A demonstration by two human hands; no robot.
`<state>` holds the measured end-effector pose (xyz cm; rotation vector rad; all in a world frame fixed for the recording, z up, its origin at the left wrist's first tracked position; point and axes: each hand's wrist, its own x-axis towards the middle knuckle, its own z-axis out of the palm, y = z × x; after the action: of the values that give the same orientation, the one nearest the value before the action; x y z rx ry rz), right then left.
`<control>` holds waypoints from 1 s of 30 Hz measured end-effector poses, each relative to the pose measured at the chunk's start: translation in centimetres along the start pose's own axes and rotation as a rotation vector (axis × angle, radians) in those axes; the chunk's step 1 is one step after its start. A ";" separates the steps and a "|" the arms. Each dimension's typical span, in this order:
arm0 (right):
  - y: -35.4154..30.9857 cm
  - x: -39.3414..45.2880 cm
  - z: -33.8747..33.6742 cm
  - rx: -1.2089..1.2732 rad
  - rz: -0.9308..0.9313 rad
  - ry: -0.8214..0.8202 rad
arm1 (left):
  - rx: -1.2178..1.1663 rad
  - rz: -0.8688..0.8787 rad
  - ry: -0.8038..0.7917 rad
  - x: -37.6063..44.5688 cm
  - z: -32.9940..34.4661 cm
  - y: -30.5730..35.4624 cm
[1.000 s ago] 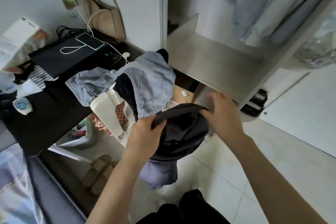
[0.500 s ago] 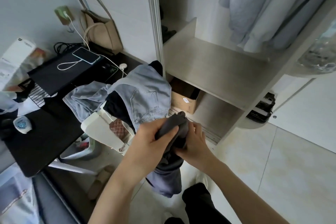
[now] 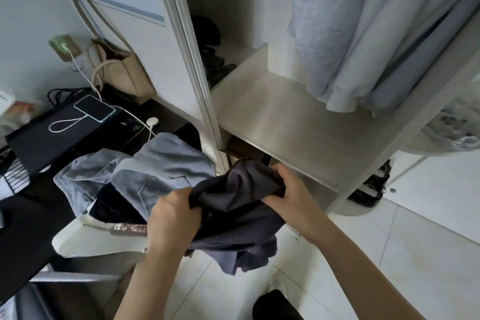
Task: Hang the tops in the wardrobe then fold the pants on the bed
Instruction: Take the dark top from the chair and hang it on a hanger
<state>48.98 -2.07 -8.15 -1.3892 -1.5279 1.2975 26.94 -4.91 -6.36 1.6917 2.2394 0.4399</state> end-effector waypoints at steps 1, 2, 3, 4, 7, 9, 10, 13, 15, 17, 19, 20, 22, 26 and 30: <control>-0.1 0.5 -1.2 -0.058 -0.029 0.022 | -0.022 -0.004 0.052 0.8 0.4 0.3; -0.2 0.9 -2.5 -0.114 -0.050 0.046 | -0.047 0.011 0.113 1.6 0.6 0.5; -0.3 1.3 -3.5 -0.160 -0.067 0.067 | -0.062 0.025 0.163 2.3 0.7 0.7; -0.3 1.7 -4.6 -0.197 -0.082 0.083 | -0.081 0.012 0.181 2.9 0.9 1.2; -0.5 2.8 -6.6 -0.314 -0.162 0.142 | -0.228 -0.072 0.087 4.7 1.3 2.9; -0.4 3.6 -7.2 -0.401 -0.211 0.199 | -0.637 -0.198 -0.136 5.7 1.1 4.3; -0.4 4.1 -7.6 -0.441 -0.226 0.227 | -0.887 -0.256 -0.277 6.3 0.9 4.9; -0.2 5.8 -8.5 -0.554 -0.261 0.281 | -1.320 -0.249 -0.730 8.2 -0.4 5.6; -0.3 6.9 -9.2 -0.610 -0.268 0.309 | -1.348 -0.124 -0.951 9.7 -1.5 5.8; -0.7 8.4 -10.0 -0.639 -0.247 0.337 | -1.298 -0.048 -1.017 11.8 -2.6 6.2; -1.6 9.8 -10.4 -0.683 -0.241 0.385 | -1.225 -0.013 -0.916 14.2 -3.6 7.3; -2.2 10.6 -10.4 -0.699 -0.243 0.411 | -1.181 0.002 -0.824 15.7 -4.1 7.8; -3.9 11.8 -10.3 -0.703 -0.266 0.457 | -1.074 0.079 -0.667 18.3 -5.2 8.9; -7.4 14.5 -10.5 -0.719 -0.277 0.481 | -0.622 0.342 -0.375 23.1 -7.4 10.2; -10.9 16.8 -9.6 -0.767 -0.288 0.474 | -0.317 0.412 -0.208 27.5 -9.8 10.5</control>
<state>51.67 17.11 2.66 -1.6772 -1.8563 0.1511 24.80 23.70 5.45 1.9165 1.5778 0.6392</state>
